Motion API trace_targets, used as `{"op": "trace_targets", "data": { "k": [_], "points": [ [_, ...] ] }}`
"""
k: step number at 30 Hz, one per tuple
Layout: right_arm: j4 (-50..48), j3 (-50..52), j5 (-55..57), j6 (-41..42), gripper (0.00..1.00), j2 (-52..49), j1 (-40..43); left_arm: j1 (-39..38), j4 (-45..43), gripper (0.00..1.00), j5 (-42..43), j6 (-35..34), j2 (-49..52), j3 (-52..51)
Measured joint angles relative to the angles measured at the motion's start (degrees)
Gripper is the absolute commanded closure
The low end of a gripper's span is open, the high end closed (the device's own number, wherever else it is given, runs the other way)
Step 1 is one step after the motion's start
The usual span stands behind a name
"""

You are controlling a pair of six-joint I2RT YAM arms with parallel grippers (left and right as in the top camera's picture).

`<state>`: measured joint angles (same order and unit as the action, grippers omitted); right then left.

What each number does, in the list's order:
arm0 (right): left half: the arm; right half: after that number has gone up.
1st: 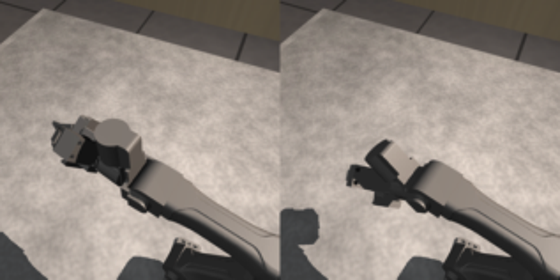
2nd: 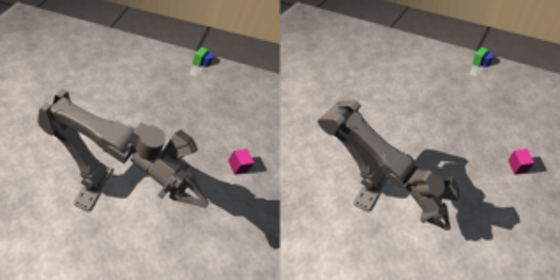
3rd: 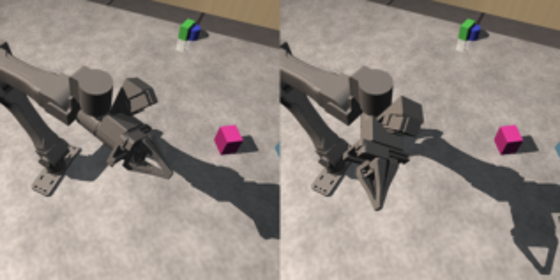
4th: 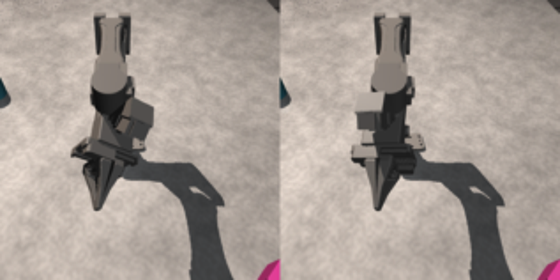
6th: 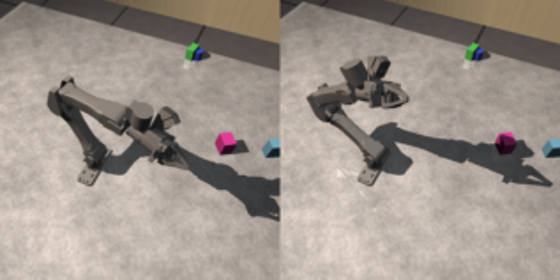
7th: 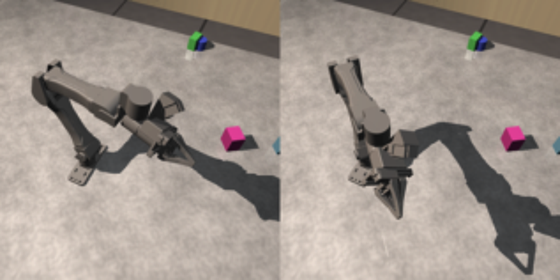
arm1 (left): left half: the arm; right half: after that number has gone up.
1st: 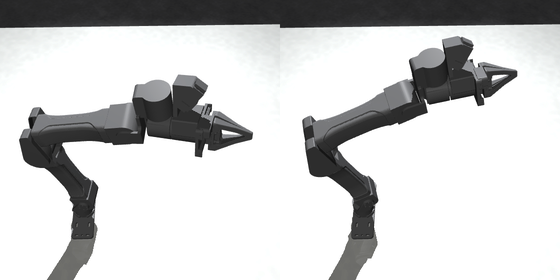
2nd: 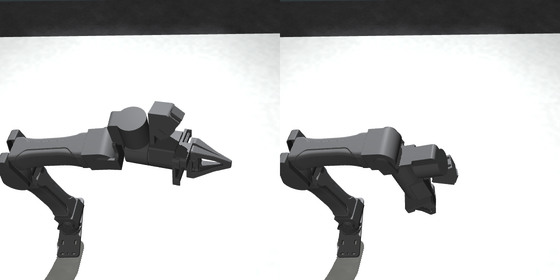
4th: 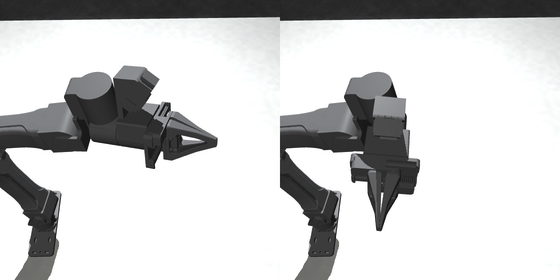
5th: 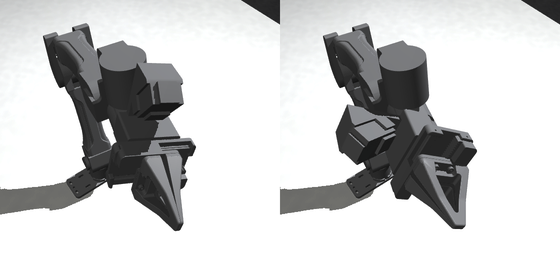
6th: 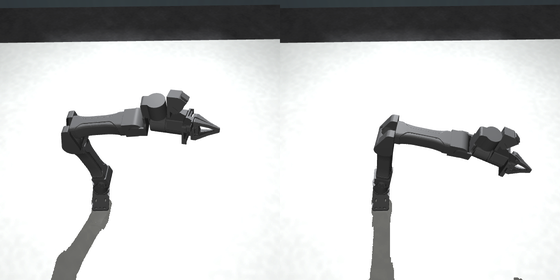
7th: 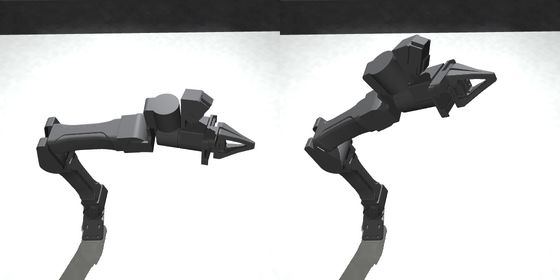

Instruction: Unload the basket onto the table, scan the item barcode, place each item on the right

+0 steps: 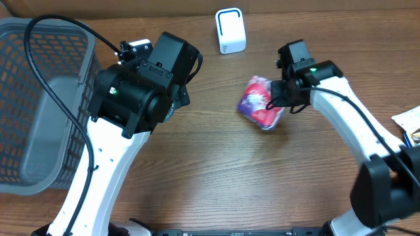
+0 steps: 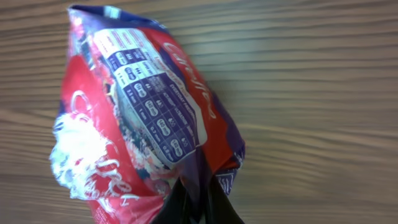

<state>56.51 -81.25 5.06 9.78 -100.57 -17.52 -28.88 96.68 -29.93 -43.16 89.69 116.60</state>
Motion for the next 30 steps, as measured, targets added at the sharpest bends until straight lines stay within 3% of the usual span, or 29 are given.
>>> {"op": "trace_targets", "data": {
  "k": [11, 17, 22, 23, 26, 30],
  "points": [
    [14.73, 0.04, 24.61, 1.99, 0.96, 8.39, -5.86, 0.00, 0.00, 0.00, 0.00, 0.00, 0.00, 0.00],
    [17.81, 0.07, 27.54, 4.07, 0.88, 8.35, -16.26, 0.00, 0.00, 0.00, 0.00, 0.00, 0.00, 0.00],
    [18.10, 0.07, 28.30, 4.57, 0.87, 6.03, -23.98, 0.00, 0.00, 0.00, 0.02, 0.00, 0.00, 0.00],
    [18.16, 0.07, 28.35, 4.57, 0.85, 5.40, -24.70, 0.00, 0.00, 0.01, 0.02, 0.00, 0.00, 0.00],
    [20.17, 0.04, 29.38, 4.66, 0.60, 1.42, -26.88, 0.00, 0.00, 0.00, 0.00, 0.00, 0.00, 0.00],
    [21.11, 0.07, 31.56, 5.64, 0.64, -4.33, -29.11, 0.00, 0.02, 0.00, 0.02, 0.00, 0.00, 0.00]
  ]
}}
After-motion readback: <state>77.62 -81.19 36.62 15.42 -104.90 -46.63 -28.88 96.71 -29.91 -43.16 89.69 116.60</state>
